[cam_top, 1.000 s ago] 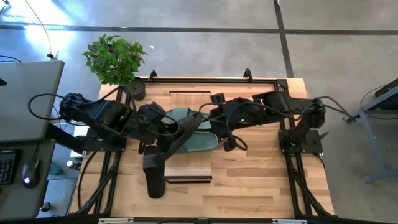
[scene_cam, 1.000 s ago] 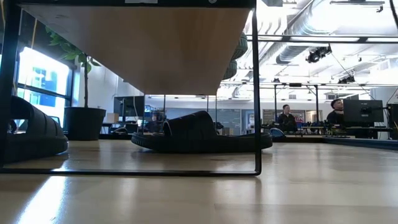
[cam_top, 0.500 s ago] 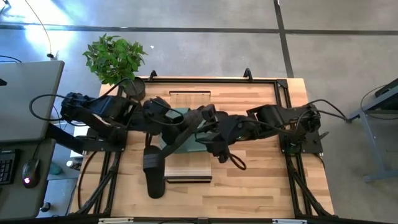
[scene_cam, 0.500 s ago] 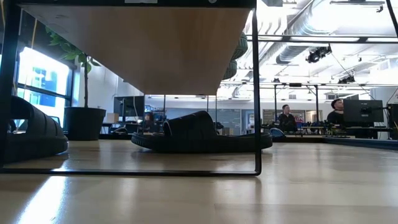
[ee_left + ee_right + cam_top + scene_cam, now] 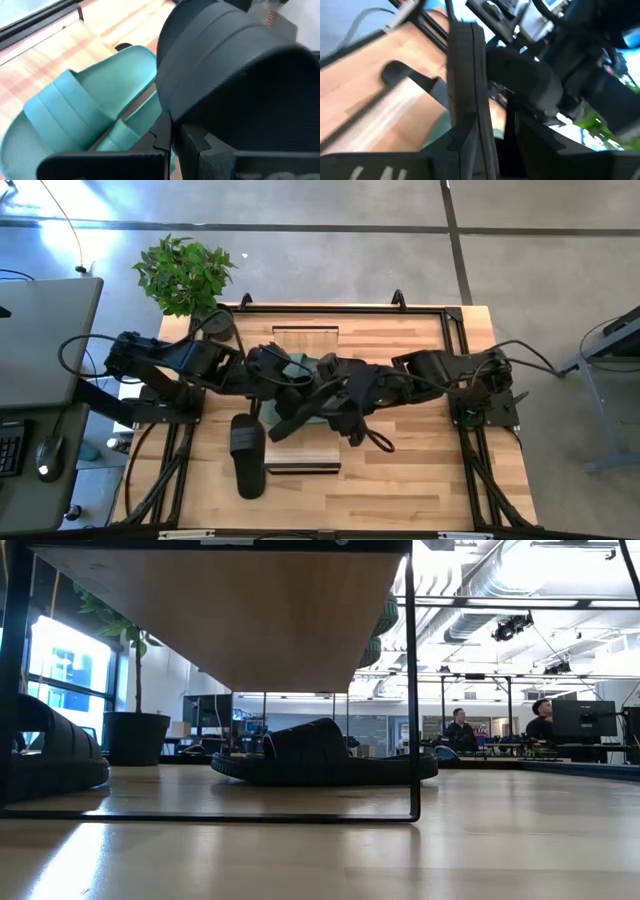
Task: Pick and place slides into the shelf
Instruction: Put the black slipper under the shelf
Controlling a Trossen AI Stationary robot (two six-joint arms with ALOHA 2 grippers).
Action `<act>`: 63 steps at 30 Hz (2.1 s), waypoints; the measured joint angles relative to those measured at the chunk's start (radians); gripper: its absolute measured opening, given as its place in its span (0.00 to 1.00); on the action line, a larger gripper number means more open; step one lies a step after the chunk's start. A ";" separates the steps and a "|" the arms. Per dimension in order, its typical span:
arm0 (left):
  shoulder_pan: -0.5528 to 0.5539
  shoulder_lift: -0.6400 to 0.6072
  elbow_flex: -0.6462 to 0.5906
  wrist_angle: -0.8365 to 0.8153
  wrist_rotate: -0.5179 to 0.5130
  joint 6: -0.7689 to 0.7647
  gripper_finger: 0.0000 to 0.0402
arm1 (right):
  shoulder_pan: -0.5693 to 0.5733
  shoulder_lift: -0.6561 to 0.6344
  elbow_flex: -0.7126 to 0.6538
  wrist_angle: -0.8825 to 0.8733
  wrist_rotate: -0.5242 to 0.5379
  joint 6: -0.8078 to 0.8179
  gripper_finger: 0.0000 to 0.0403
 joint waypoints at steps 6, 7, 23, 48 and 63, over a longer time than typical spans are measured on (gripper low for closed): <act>0.025 0.007 0.001 0.018 -0.001 0.000 0.00 | 0.011 0.015 0.000 0.004 -0.032 0.011 0.31; 0.032 0.007 0.001 0.021 0.000 0.001 0.00 | 0.012 0.015 0.000 0.005 -0.035 0.012 0.31; 0.051 0.014 0.001 0.043 0.015 0.011 0.00 | -0.007 0.015 0.000 -0.037 -0.033 0.124 0.31; 0.050 0.012 0.001 0.120 0.032 0.056 0.00 | -0.023 0.014 0.000 -0.125 0.091 0.113 0.54; 0.059 0.012 0.001 0.144 0.038 0.076 0.00 | -0.022 0.014 0.000 -0.054 -0.066 0.094 0.47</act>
